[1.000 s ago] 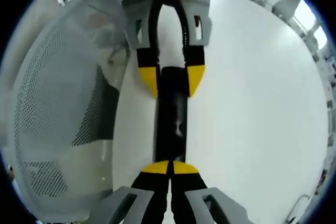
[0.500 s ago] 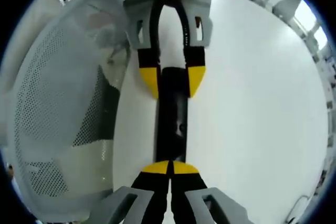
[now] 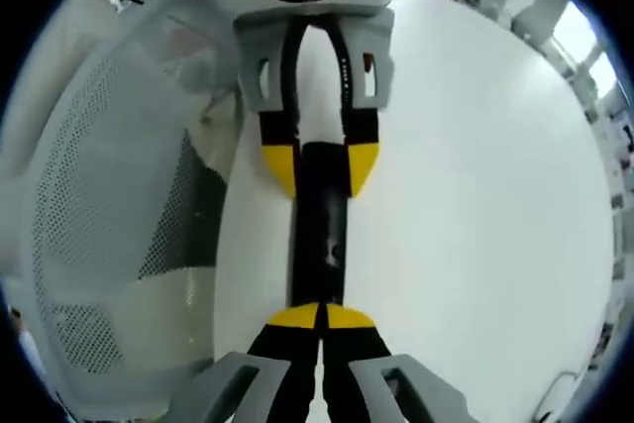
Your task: Press the specified remote control buttons in sequence, fully releasing each button before pressing the next.
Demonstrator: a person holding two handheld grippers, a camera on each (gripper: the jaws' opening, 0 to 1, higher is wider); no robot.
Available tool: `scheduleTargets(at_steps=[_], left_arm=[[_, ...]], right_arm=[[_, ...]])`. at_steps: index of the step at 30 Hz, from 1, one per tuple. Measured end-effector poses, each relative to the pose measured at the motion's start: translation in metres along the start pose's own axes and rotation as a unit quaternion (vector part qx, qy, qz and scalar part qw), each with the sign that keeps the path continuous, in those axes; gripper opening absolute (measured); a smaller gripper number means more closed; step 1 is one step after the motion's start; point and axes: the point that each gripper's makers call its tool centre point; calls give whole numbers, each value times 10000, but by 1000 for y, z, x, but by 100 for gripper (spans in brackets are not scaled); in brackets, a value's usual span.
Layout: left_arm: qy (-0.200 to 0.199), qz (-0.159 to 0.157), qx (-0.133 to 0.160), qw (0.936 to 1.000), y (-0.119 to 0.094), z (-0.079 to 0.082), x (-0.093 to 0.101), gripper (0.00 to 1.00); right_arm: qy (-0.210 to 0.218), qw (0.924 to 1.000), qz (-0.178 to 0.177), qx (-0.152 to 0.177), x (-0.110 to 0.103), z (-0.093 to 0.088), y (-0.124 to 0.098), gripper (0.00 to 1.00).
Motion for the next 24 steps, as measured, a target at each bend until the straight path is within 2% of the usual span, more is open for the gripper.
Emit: scheduleTargets(at_steps=[7,24], left_arm=[[-2,1,0,10000,0,0,-1,24],[9,-24,19,10000,0,-1,-1,24]], right_arm=[[-108,9999,65,-22,-2,9,5,0],[-155,9997,179,-74,-2,9,13,0]])
Point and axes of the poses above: the point that each gripper's makers call its tool centre point, and the gripper's own axes: y roughly forward along the fingers, x roughly to its right, z roughly out of its top, and after that the axes turned 3 degrees about x, right-handed
